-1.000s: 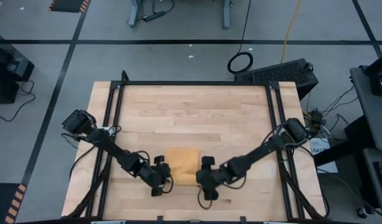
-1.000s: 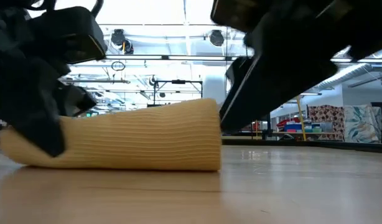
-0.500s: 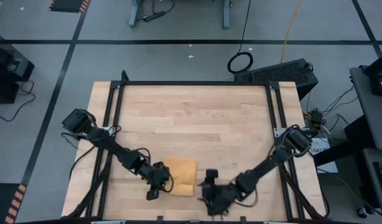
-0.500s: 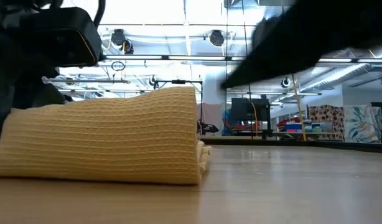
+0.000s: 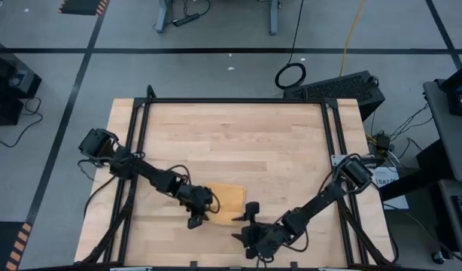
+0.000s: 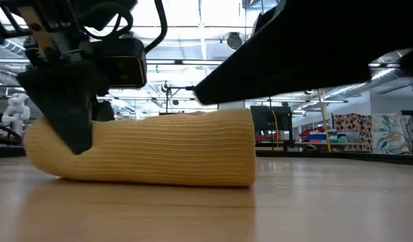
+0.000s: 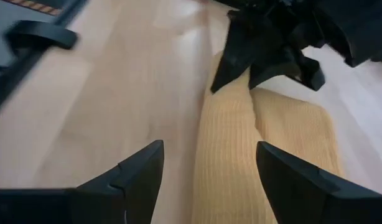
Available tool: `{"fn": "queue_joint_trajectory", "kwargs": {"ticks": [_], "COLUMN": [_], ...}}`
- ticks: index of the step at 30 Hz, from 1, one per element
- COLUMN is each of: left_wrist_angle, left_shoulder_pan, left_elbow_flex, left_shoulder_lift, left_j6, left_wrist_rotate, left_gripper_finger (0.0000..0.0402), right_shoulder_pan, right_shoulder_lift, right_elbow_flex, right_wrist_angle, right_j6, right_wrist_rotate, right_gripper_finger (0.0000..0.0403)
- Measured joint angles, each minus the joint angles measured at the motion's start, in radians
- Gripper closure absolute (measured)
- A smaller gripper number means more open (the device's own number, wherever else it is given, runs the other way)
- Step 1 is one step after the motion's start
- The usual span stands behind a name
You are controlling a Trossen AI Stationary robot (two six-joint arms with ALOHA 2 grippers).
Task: Roll towel
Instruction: Roll the yellow towel
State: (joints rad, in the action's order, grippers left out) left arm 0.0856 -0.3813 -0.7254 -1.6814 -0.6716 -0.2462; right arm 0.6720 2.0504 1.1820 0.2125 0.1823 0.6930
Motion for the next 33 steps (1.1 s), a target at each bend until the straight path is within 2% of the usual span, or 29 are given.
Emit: {"fn": "queue_joint_trajectory", "kwargs": {"ticks": [4, 11, 15, 22, 27, 33], "left_wrist_angle": [0.006, 0.01, 0.011, 0.006, -0.002, -0.006], "left_shoulder_pan": [0.025, 0.029, 0.029, 0.027, 0.027, 0.04], "left_elbow_flex": [0.0, -0.001, -0.002, -0.002, -0.002, -0.002], "left_shoulder_lift": [0.0, 0.0, 0.0, 0.0, 0.002, 0.065], "left_j6": [0.005, 0.005, 0.026, 0.083, 0.089, 0.14], "left_wrist_rotate": [0.0, 0.002, 0.002, 0.022, 0.116, 0.127], "left_gripper_finger": [0.034, 0.034, 0.034, 0.0335, 0.0296, 0.0229], "right_shoulder_pan": [-0.017, -0.044, -0.061, -0.083, -0.084, -0.084], "right_shoulder_lift": [0.02, 0.033, 0.039, 0.07, 0.074, 0.075], "right_elbow_flex": [0.0, 0.0, 0.001, 0.003, 0.003, 0.003], "right_wrist_angle": [-0.011, -0.123, -0.135, -0.13, -0.131, -0.144], "right_j6": [0.014, 0.175, 0.239, 0.342, 0.366, 0.382], "right_wrist_rotate": [0.037, 0.068, -0.01, -0.049, -0.051, -0.052], "right_gripper_finger": [0.0157, 0.0157, 0.0159, 0.0178, 0.0201, 0.0239]}}
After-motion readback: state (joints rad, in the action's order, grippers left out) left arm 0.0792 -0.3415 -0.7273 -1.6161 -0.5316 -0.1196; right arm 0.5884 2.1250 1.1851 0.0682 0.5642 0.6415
